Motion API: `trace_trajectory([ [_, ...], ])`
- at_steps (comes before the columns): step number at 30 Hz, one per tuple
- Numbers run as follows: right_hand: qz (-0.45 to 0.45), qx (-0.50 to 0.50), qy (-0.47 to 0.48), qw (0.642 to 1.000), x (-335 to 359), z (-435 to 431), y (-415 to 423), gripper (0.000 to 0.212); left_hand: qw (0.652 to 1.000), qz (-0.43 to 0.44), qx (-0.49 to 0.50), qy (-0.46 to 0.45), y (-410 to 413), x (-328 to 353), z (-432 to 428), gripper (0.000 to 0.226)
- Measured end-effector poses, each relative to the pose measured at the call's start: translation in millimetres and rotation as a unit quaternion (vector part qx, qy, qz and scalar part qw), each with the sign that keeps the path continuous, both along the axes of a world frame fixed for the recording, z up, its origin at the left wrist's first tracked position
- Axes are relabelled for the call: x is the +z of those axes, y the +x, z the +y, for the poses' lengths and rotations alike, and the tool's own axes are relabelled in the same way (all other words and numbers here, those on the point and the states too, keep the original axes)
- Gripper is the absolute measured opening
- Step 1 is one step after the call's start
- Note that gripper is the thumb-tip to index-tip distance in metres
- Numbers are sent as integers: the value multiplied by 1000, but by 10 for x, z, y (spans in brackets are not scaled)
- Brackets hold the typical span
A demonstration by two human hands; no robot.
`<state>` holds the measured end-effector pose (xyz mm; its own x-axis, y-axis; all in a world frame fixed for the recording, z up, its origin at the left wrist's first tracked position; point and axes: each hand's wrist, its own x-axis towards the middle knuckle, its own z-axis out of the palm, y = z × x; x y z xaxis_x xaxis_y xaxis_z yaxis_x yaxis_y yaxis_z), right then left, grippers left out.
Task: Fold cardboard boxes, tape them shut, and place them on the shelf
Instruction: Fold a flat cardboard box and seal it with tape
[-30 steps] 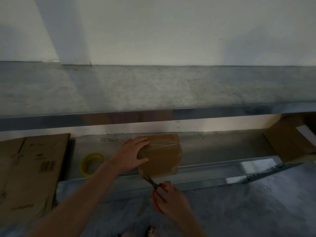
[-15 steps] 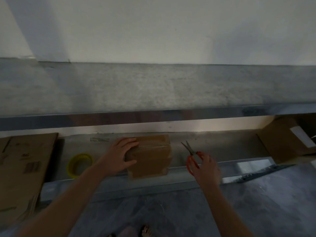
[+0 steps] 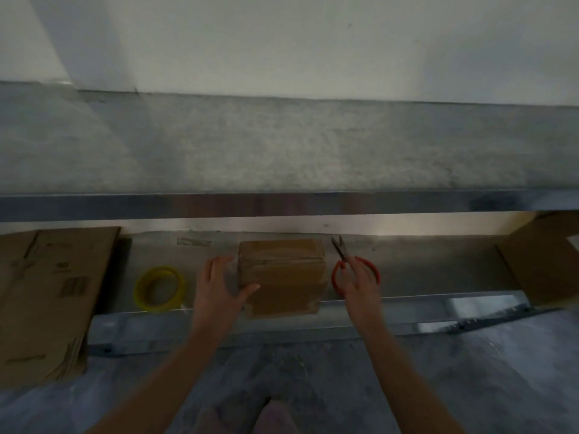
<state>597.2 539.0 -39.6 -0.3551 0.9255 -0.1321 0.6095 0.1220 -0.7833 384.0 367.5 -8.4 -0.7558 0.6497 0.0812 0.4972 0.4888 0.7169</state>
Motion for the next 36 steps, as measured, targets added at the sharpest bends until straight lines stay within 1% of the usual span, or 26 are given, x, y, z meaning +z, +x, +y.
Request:
trace_trajectory([
  [1, 81, 9, -46, 996, 141, -134, -65, 42, 1000, -6, 10, 7, 53, -13, -2, 68],
  [2, 131, 23, -82, 988, 251, -240, -142, 46, 1000, -19, 19, 10, 93, -30, -4, 65],
  [3, 165, 35, -110, 980, 293, -308, -201, 49, 999, -32, 26, 11, 121, -36, -5, 64],
  [4, 178, 42, -125, 975, 293, -352, -254, 51, 999, -35, 27, 7, 139, -43, -6, 65],
  [5, 179, 44, -133, 974, 325, -382, -313, 52, 999, -35, 22, 2, 147, -49, -6, 66],
  [7, 149, 31, -119, 981, 335, -386, -364, 56, 999, -33, 1, -18, 132, -53, -2, 70],
  [9, 124, 33, -112, 985, 358, -377, -375, 60, 997, -54, -28, -40, 102, -66, 5, 73],
  [10, 123, 41, -119, 984, 346, -369, -373, 61, 995, -81, -42, -41, 85, -91, 3, 73],
  [12, 124, 43, -138, 982, 348, -344, -374, 62, 986, -162, -42, -10, 89, -87, 11, 72],
  [14, 143, 31, -167, 975, 389, -327, -390, 61, 969, -242, -33, 35, 112, -63, 44, 70],
  [16, 151, 26, -185, 971, 408, -315, -399, 58, 952, -299, -20, 63, 109, -31, 86, 72],
  [18, 132, 40, -185, 973, 407, -326, -416, 57, 944, -323, -26, 64, 60, -27, 101, 75],
  [21, 125, 57, -195, 971, 378, -389, -443, 59, 940, -329, -74, 49, 15, -25, 79, 72],
  [23, 130, 59, -218, 965, 370, -388, -413, 63, 920, -371, -104, 71, 43, -7, 55, 67],
  [25, 140, 58, -240, 959, 384, -375, -367, 66, 892, -426, -109, 102, 9, 30, 7, 57],
  [26, 144, 62, -243, 957, 378, -368, -342, 67, 890, -430, -109, 106, -48, 48, -7, 50],
  [27, 143, 71, -243, 957, 383, -373, -317, 68, 906, -400, -105, 91, -135, 49, -3, 46],
  [28, 136, 79, -239, 958, 362, -376, -306, 69, 933, -342, -98, 58, -240, 38, 7, 45],
  [29, 133, 75, -232, 961, 353, -394, -307, 74, 955, -277, -103, 16, -334, 38, 32, 51],
  [30, 130, 64, -217, 965, 329, -403, -324, 83, 961, -243, -129, -7, -414, 48, 75, 61],
  [31, 121, 37, -199, 972, 336, -424, -355, 95, 955, -241, -172, -17, -460, 88, 135, 71],
  [32, 107, 5, -174, 979, 298, -437, -377, 103, 941, -258, -218, -30, -483, 118, 189, 79],
  [33, 92, -34, -150, 984, 278, -470, -395, 104, 926, -265, -263, -54, -487, 155, 237, 83],
  [34, 89, -68, -138, 984, 267, -519, -404, 105, 917, -253, -295, -87, -497, 165, 257, 87],
  [35, 97, -89, -145, 981, 238, -582, -404, 111, 912, -233, -319, -109, -509, 153, 251, 94],
  [36, 111, -97, -161, 976, 225, -659, -408, 119, 910, -220, -332, -111, -513, 124, 219, 103],
])
